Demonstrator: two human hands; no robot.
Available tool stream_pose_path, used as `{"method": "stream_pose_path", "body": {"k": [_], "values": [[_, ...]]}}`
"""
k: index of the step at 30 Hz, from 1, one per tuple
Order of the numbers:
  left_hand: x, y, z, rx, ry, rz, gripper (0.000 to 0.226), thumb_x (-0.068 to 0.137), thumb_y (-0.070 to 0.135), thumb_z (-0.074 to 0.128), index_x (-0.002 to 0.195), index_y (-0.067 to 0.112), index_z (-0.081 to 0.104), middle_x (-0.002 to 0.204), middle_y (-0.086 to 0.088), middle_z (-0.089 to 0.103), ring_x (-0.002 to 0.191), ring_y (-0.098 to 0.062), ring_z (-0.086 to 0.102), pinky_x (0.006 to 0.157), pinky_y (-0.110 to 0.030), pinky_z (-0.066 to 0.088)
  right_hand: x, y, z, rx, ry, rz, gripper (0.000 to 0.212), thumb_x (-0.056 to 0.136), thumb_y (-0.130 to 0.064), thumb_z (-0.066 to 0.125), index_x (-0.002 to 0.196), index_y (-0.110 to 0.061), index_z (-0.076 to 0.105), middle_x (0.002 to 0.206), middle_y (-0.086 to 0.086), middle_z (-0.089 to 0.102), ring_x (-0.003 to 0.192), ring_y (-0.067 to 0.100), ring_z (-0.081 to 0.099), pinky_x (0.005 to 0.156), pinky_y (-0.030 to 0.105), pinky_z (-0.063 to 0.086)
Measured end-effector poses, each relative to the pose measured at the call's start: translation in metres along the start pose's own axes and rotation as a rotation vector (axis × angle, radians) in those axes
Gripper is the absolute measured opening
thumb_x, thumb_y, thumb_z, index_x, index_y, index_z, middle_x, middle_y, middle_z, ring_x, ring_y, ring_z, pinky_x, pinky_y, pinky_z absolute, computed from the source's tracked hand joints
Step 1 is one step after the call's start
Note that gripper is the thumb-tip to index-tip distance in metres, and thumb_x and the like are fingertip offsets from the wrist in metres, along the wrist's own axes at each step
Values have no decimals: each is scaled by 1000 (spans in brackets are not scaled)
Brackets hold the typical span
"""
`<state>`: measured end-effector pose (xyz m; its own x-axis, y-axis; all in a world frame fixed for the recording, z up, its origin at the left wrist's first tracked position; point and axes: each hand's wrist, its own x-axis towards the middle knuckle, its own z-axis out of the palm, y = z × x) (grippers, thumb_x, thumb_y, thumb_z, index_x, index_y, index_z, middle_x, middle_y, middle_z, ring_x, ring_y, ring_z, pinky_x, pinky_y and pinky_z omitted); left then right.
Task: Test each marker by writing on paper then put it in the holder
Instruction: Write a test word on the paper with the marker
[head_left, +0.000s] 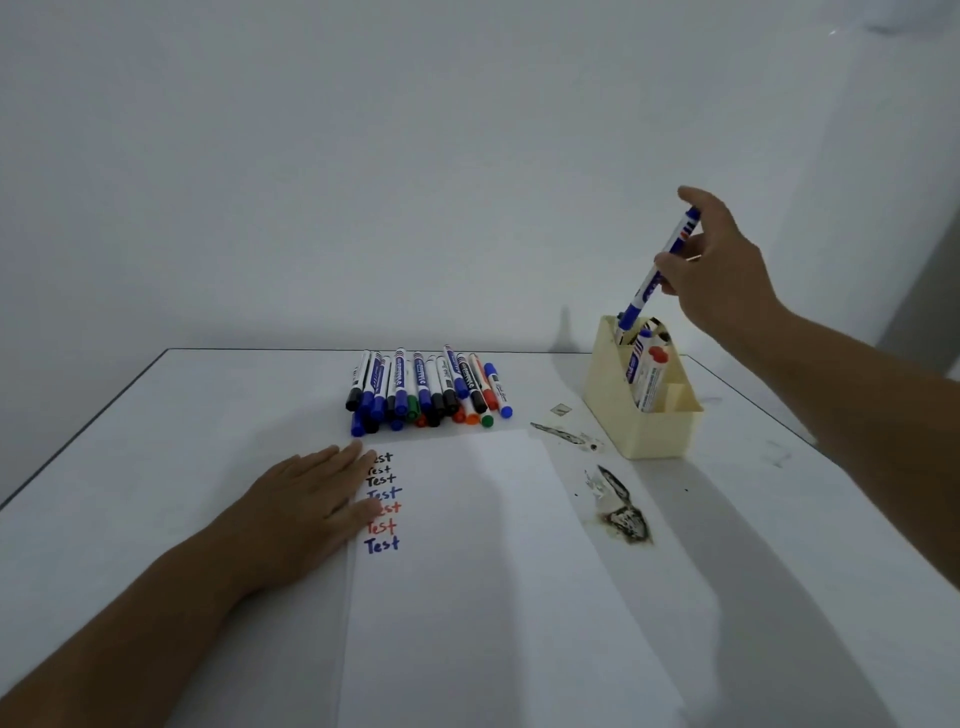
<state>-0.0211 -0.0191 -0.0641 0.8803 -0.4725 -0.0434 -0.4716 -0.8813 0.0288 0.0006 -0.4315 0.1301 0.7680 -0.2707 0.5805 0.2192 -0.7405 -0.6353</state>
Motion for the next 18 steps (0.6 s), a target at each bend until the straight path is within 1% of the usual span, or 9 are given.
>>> {"method": "stream_pose_path", "body": {"k": [2, 5, 6, 8, 10, 12, 15, 17, 18], "values": [[2, -3, 4, 55, 8, 31, 125, 54, 85, -40, 158, 28, -4, 163, 8, -14, 152, -9, -8, 124, -35, 6, 1, 7, -2, -70, -30, -15, 60, 94, -15, 60, 144, -42, 40, 99, 3, 68, 87, 21, 69, 66, 20, 47], [4, -10, 12, 25, 99, 34, 101, 81, 79, -22, 160, 25, 9, 167, 7, 4, 153, -10, 0, 124, -38, 10, -1, 16, 0, -117, -115, 14, 55, 93, -12, 63, 137, -42, 50, 98, 4, 70, 81, 20, 69, 56, 17, 45], [4, -11, 12, 26, 109, 31, 97, 84, 78, -19, 160, 24, 11, 167, 7, 6, 153, -11, 1, 124, -39, 10, -3, 18, 2, -137, -147, 20, 52, 93, -12, 64, 133, -42, 52, 97, 4, 71, 77, 17, 69, 55, 18, 46], [4, -10, 11, 29, 111, 32, 102, 79, 81, -22, 159, 26, 7, 166, 8, 1, 153, -9, -1, 124, -38, 9, -6, 24, 6, -174, -212, 35, 45, 94, -14, 64, 127, -43, 55, 97, 2, 71, 74, 14, 68, 56, 23, 49], [2, -4, 4, 15, 45, 28, 118, 60, 88, -33, 157, 30, -3, 162, 13, -12, 151, -6, -6, 124, -35, 7, -9, 30, 11, -194, -262, 55, 37, 96, -16, 63, 123, -41, 56, 98, 1, 71, 71, 16, 68, 55, 26, 51], [0, 0, -3, -11, 2, 0, 129, 46, 91, -38, 156, 31, -7, 159, 15, -16, 151, -4, -8, 124, -32, 5, -11, 36, 17, -189, -291, 79, 33, 96, -16, 61, 119, -40, 57, 99, 1, 69, 72, 17, 67, 54, 27, 52], [-1, 0, -3, -41, 15, -8, 131, 45, 92, -36, 157, 32, -4, 160, 15, -13, 151, -4, -7, 124, -30, 3, -13, 40, 21, -204, -294, 119, 28, 97, -19, 57, 116, -40, 60, 99, -5, 66, 75, 18, 66, 53, 31, 53], [-1, 0, -3, -37, 12, 6, 130, 46, 92, -35, 157, 32, -4, 162, 13, -12, 151, -4, -7, 124, -30, 4, -11, 42, 22, -216, -302, 131, 22, 97, -21, 56, 108, -38, 66, 95, -5, 67, 72, 16, 64, 57, 32, 53], [-1, 0, -2, -27, 7, 11, 130, 46, 92, -36, 157, 32, -5, 162, 13, -13, 151, -4, -7, 124, -31, 4, -10, 42, 22, -214, -309, 138, 21, 97, -22, 56, 103, -37, 69, 93, -5, 68, 69, 14, 62, 56, 31, 51]]}}
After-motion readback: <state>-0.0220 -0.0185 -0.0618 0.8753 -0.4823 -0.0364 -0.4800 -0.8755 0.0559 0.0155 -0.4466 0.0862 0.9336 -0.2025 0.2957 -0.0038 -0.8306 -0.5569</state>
